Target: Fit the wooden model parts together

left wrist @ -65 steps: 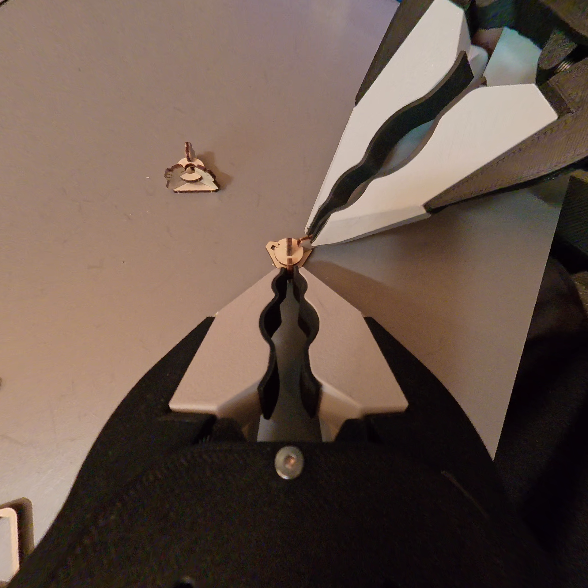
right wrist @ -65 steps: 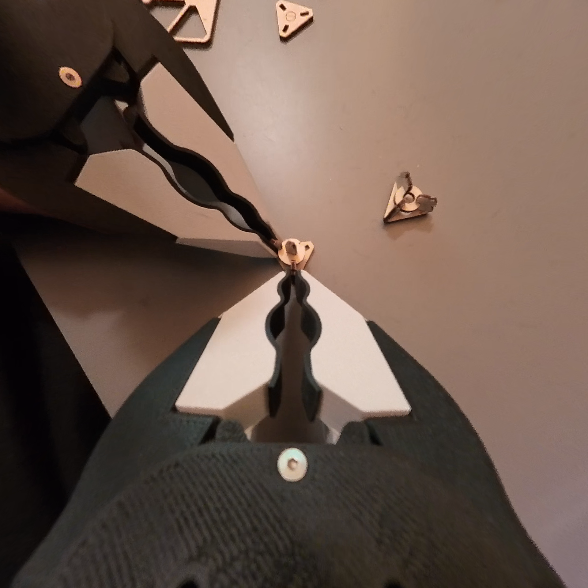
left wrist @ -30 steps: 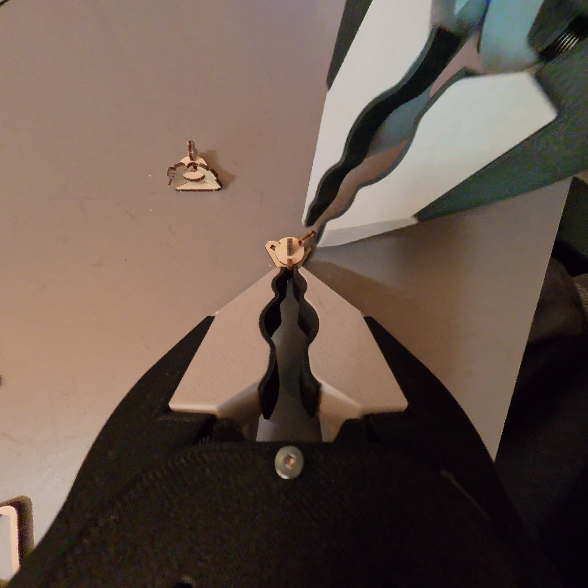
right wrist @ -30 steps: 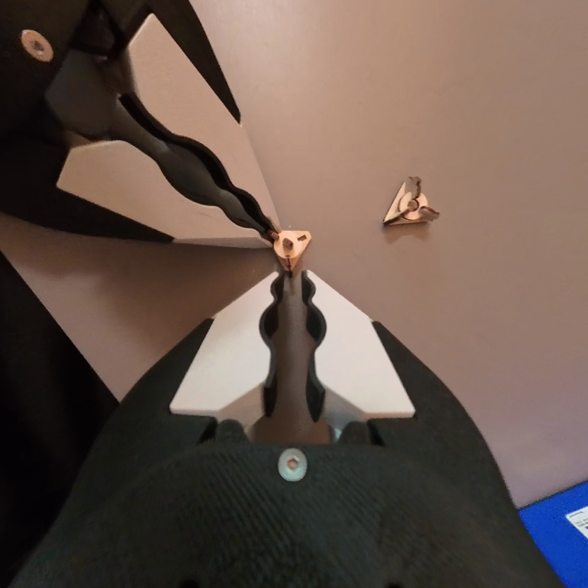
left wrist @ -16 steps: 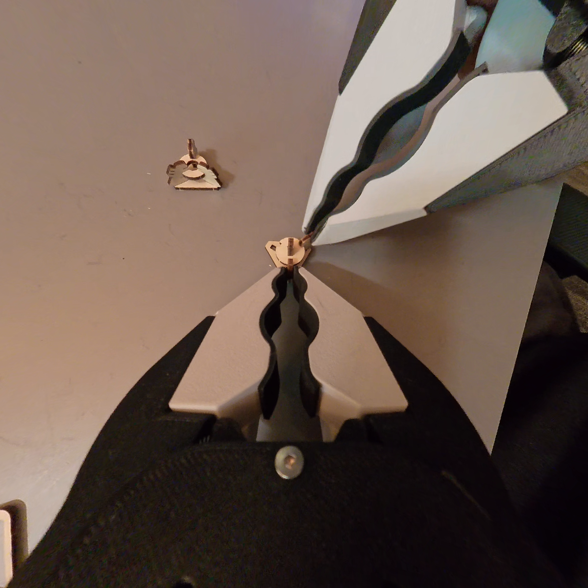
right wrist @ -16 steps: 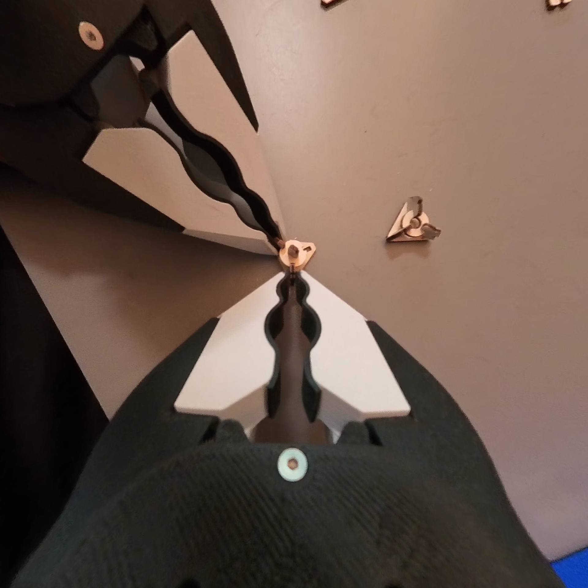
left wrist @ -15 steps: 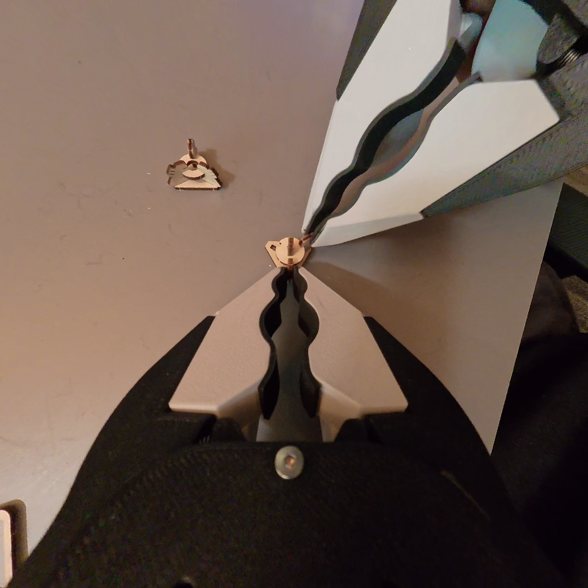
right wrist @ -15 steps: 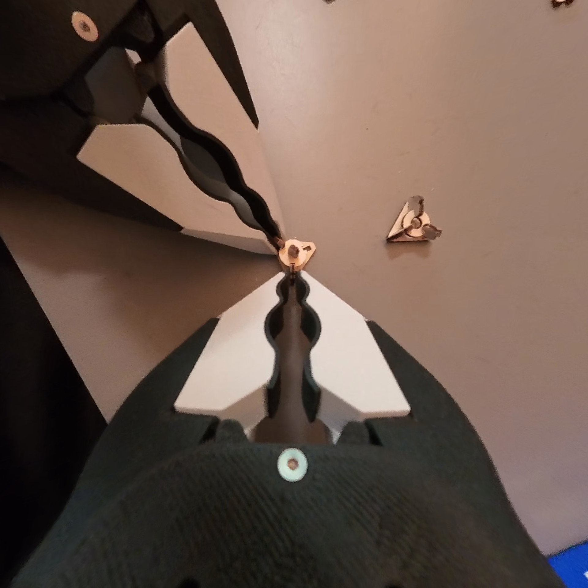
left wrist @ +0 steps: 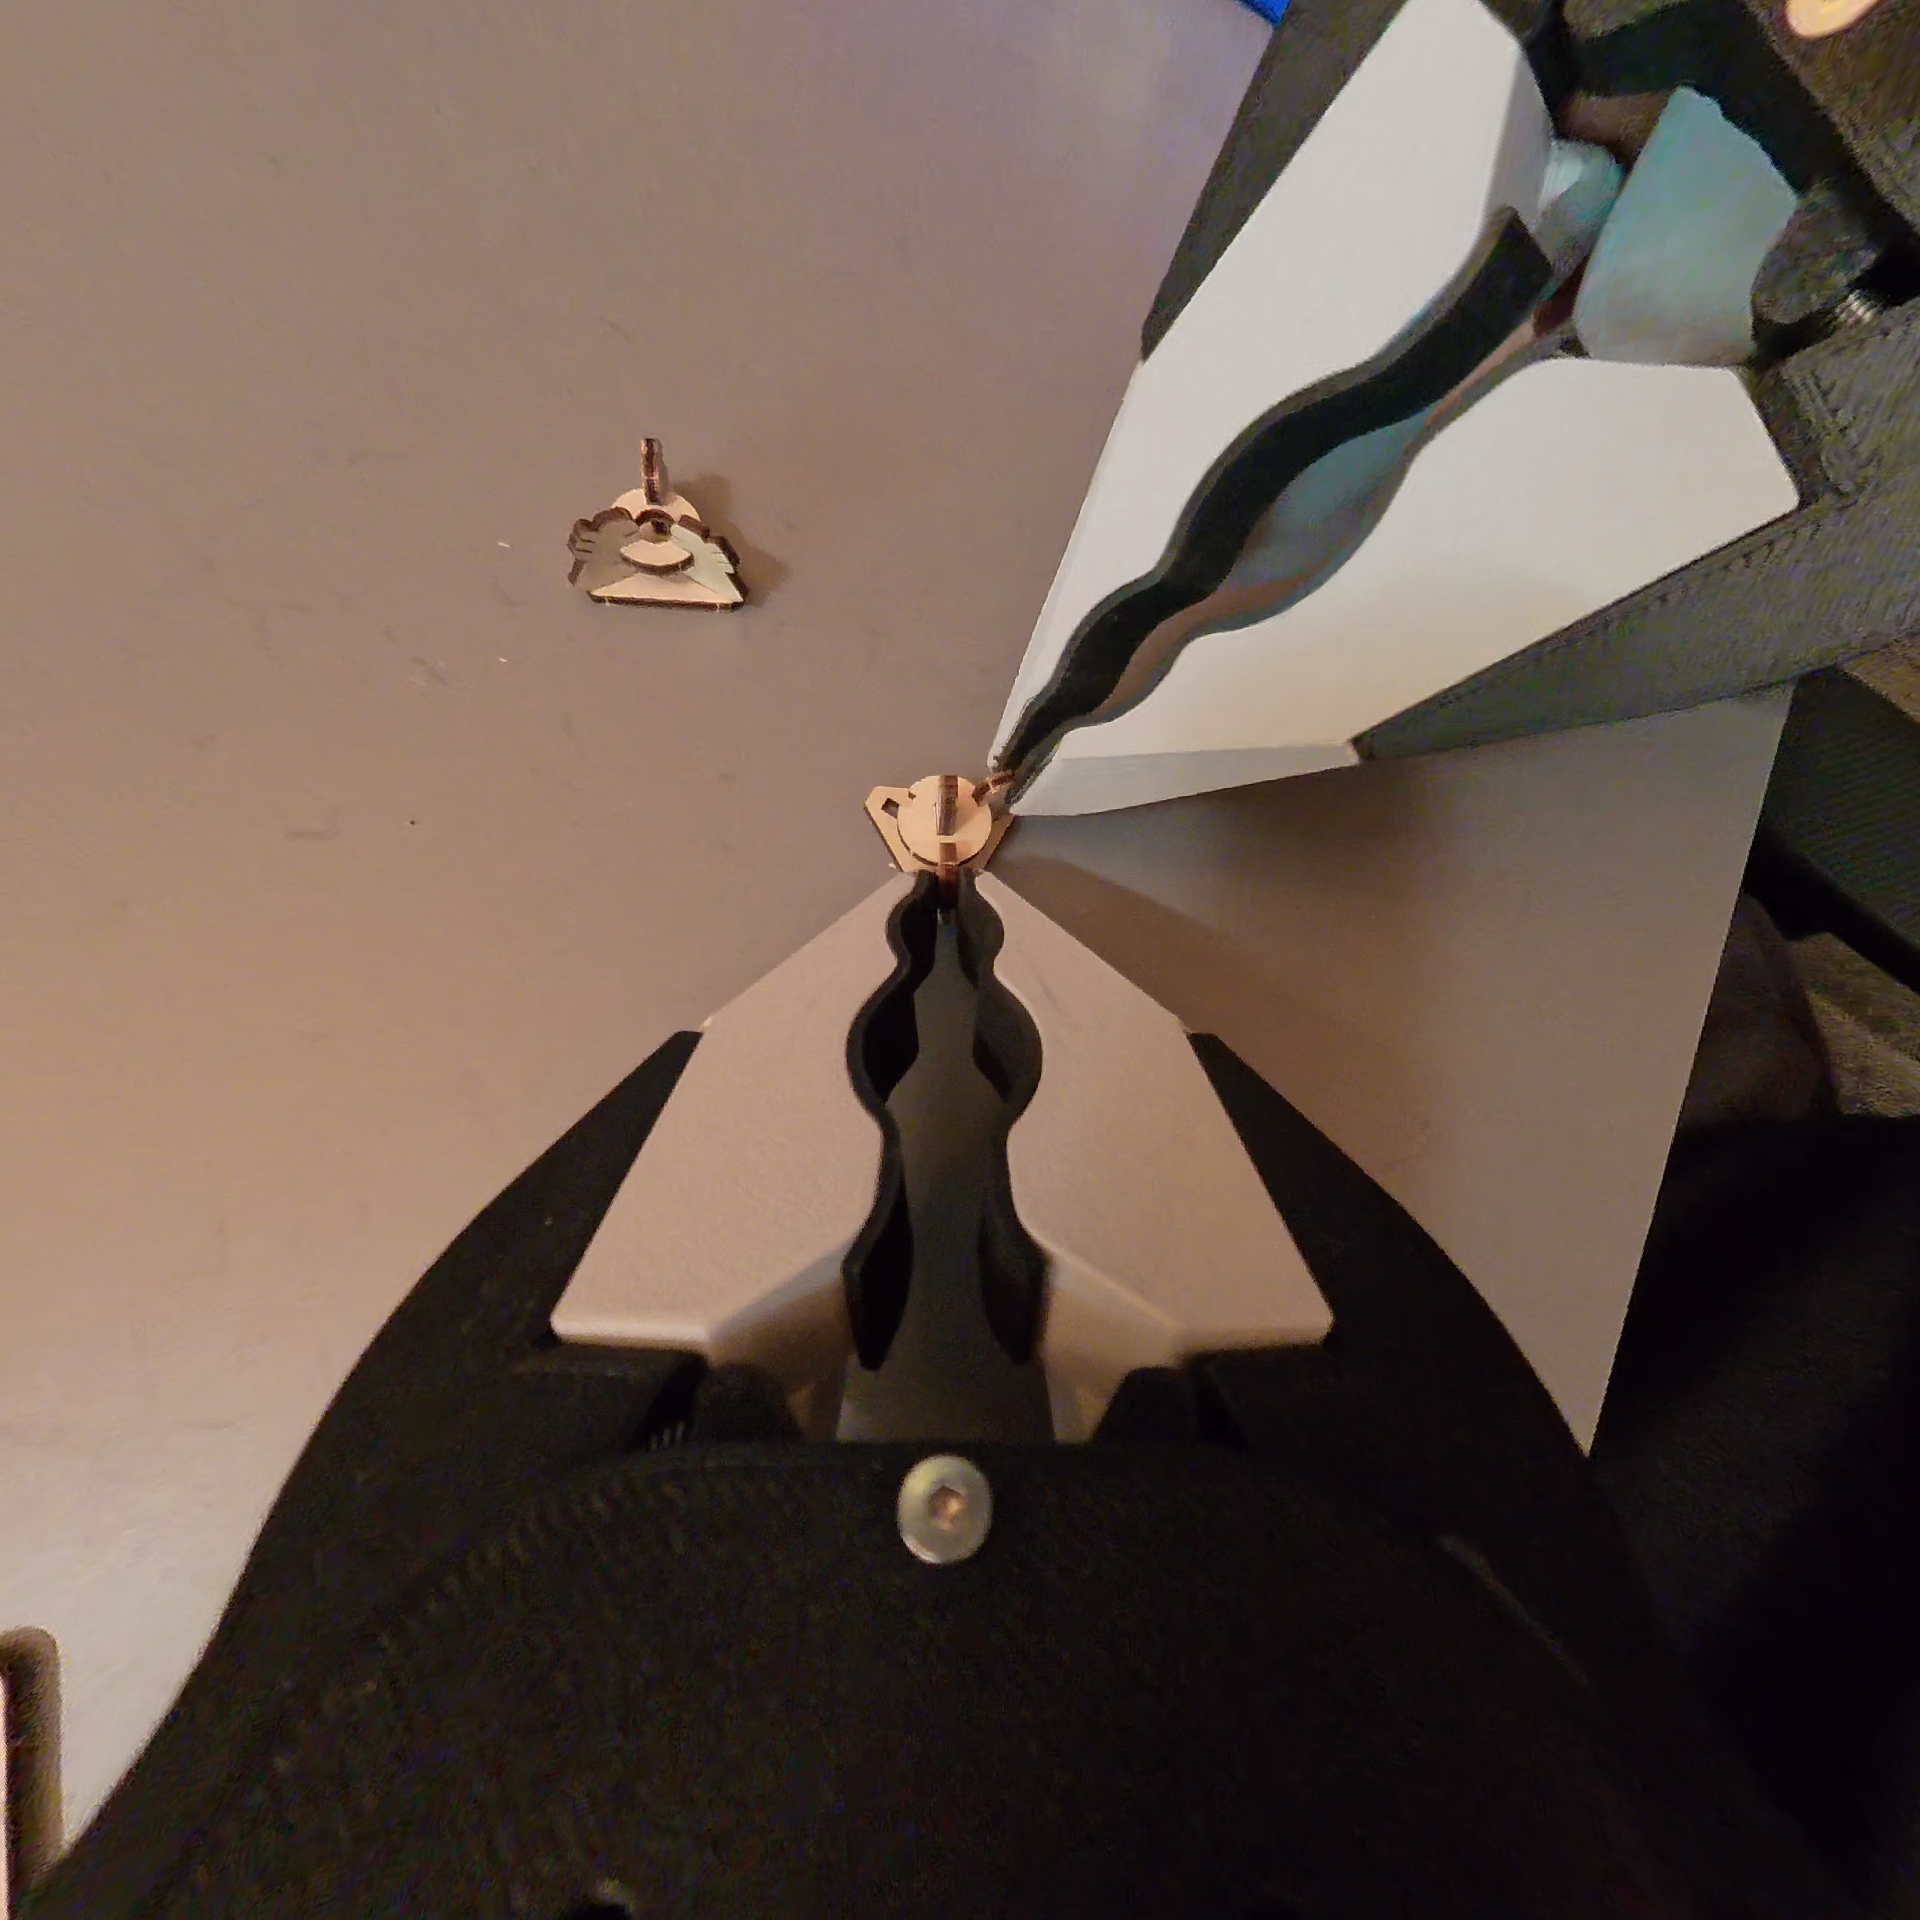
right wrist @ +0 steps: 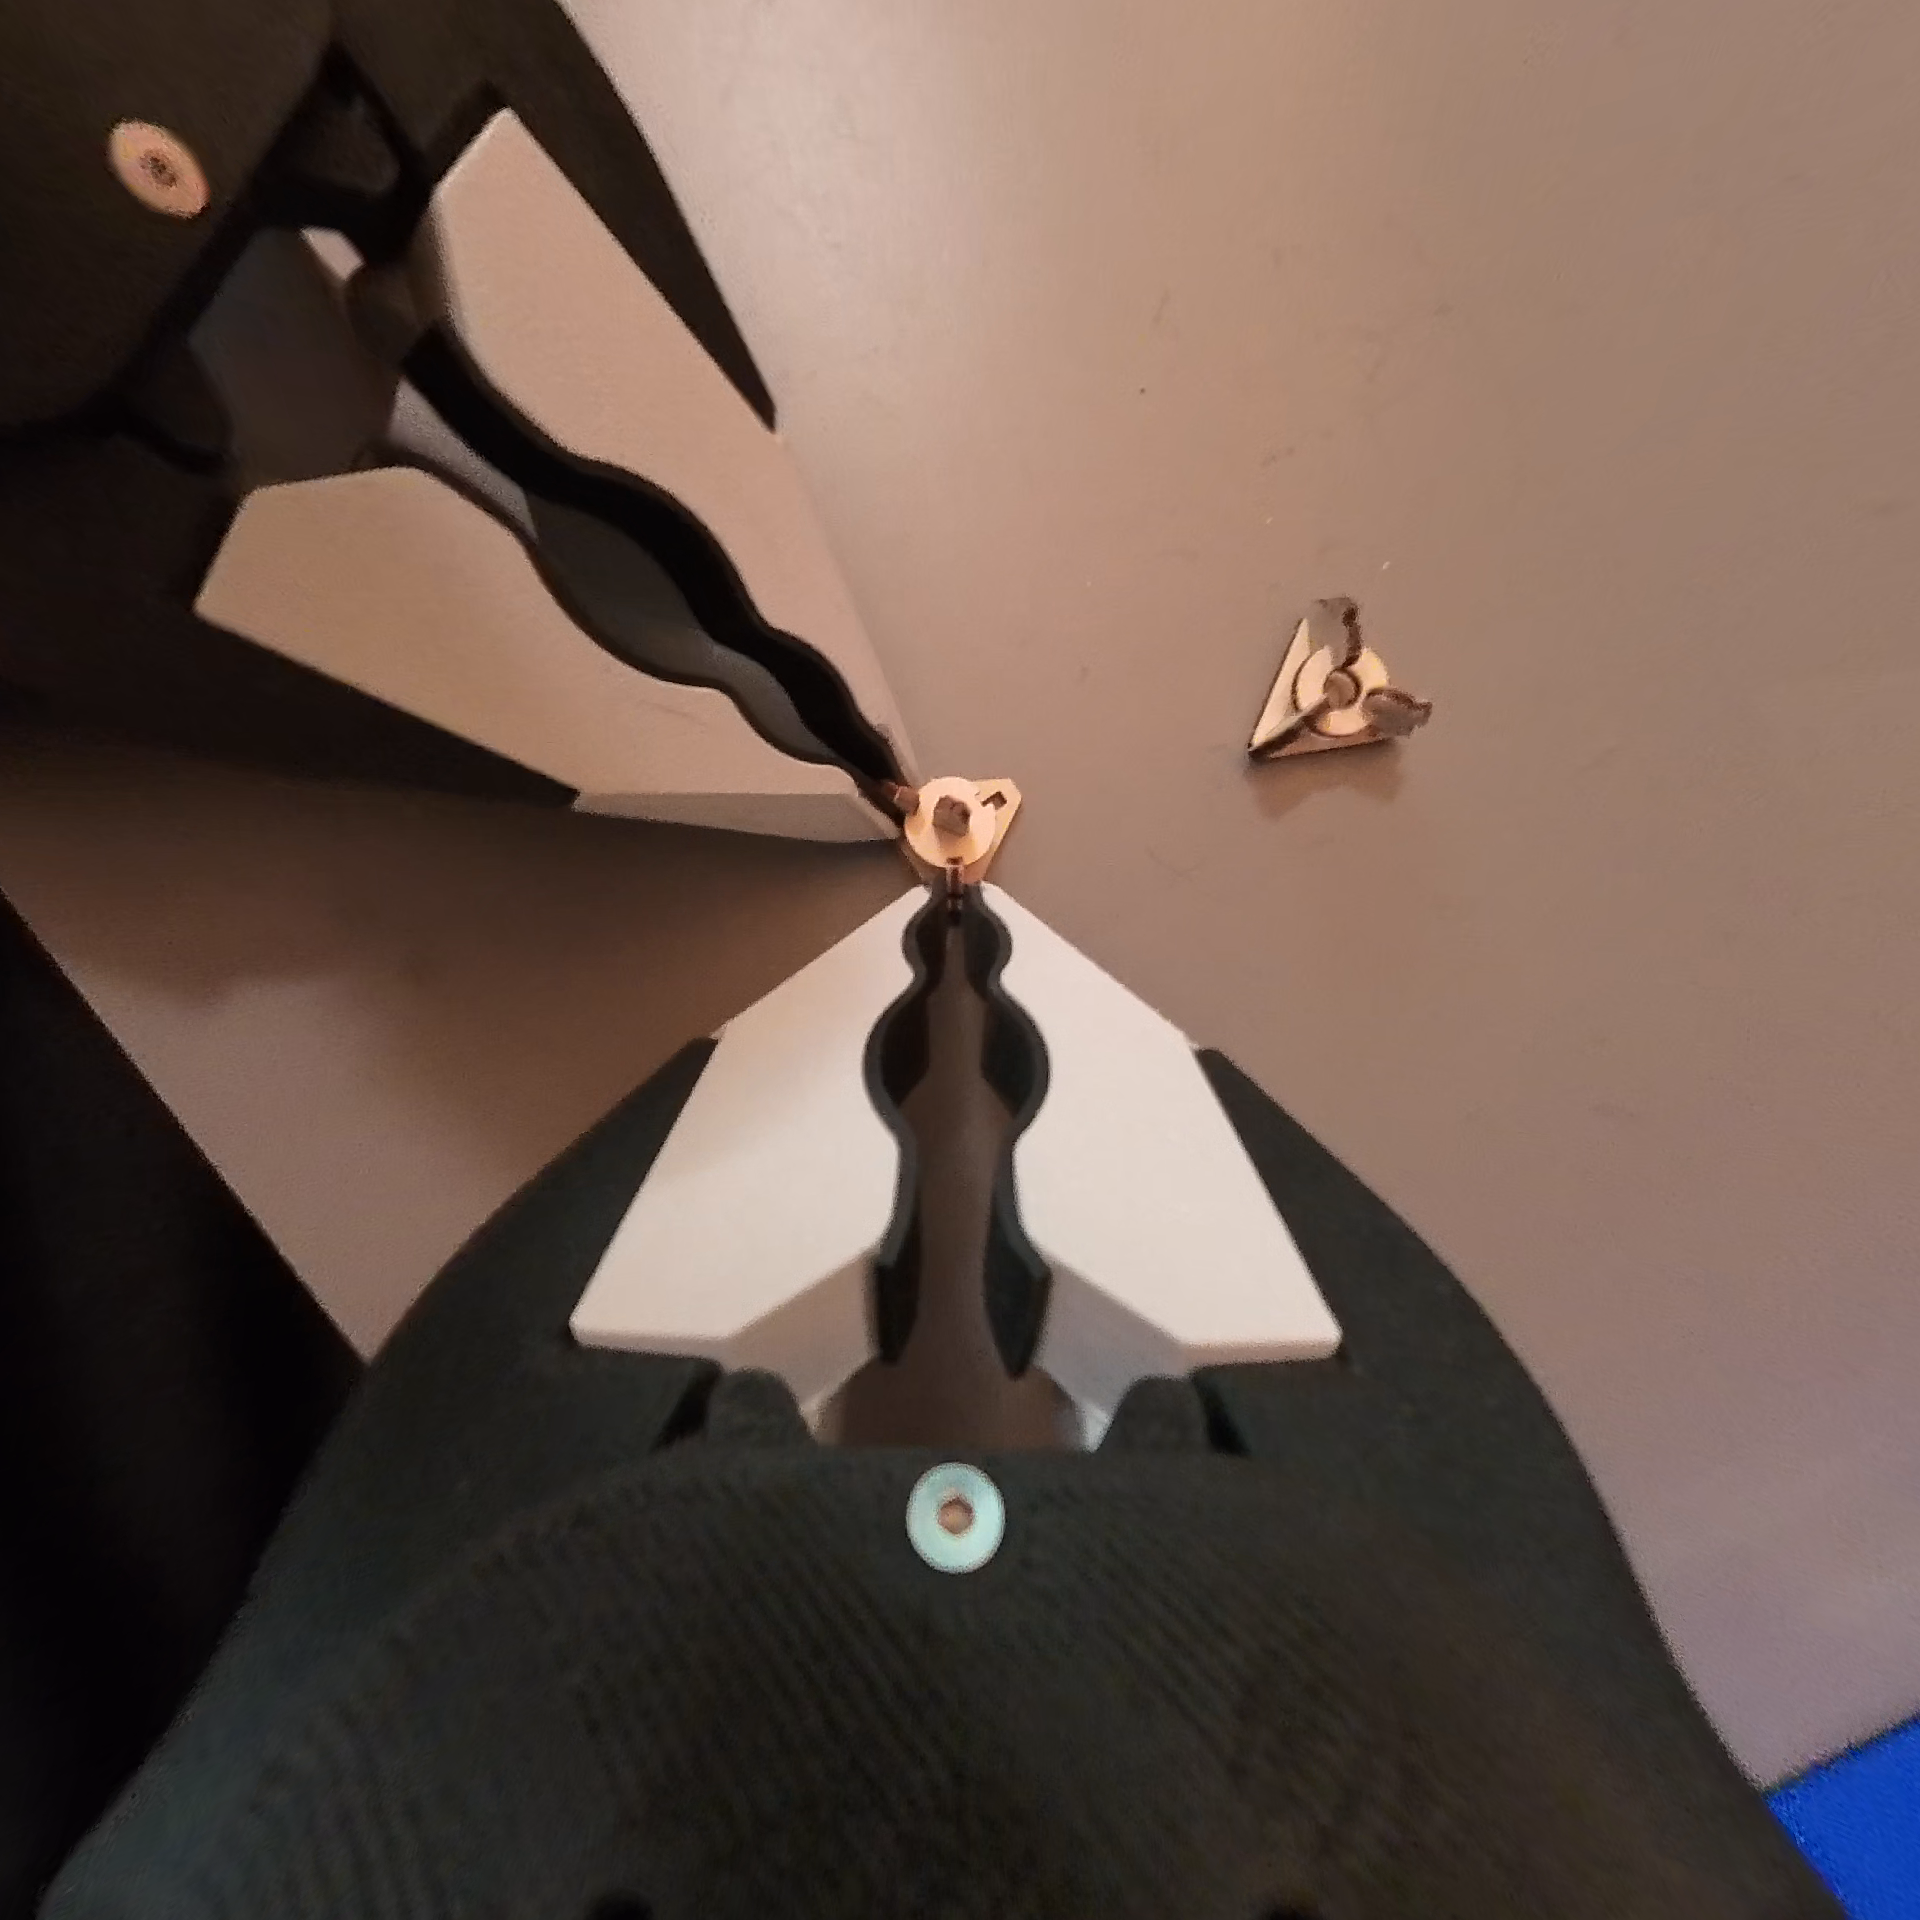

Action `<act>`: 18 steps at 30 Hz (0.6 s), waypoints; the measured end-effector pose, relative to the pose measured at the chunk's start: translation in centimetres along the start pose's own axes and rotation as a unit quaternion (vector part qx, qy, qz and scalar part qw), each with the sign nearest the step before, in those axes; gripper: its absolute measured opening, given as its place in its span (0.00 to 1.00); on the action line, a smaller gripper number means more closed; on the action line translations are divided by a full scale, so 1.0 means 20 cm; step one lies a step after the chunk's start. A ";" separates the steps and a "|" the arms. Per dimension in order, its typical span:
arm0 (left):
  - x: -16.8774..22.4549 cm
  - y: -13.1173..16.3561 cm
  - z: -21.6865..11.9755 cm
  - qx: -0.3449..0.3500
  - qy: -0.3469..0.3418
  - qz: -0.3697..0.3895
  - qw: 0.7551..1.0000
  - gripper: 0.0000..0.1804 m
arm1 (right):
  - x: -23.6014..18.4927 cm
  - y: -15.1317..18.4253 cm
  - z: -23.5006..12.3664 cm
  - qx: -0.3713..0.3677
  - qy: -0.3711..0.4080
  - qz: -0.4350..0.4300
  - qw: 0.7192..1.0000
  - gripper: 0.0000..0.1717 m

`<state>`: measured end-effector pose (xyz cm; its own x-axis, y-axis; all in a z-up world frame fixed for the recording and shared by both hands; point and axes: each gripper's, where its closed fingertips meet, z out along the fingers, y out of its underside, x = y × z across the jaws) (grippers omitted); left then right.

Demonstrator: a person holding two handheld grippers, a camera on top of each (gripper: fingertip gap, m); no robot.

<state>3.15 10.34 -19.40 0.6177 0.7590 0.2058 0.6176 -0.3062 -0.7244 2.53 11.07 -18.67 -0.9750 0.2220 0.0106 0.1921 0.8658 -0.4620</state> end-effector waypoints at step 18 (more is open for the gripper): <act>0.00 0.00 0.00 0.002 0.020 -0.023 1.000 0.01 | 0.00 0.02 0.01 -0.181 0.001 -0.010 0.983 0.00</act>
<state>3.19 10.33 -19.38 0.6074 0.7487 0.2656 0.6443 -0.2687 -0.7160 2.60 11.31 -18.95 -0.9787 0.2043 0.0183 0.2009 0.9727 -0.1161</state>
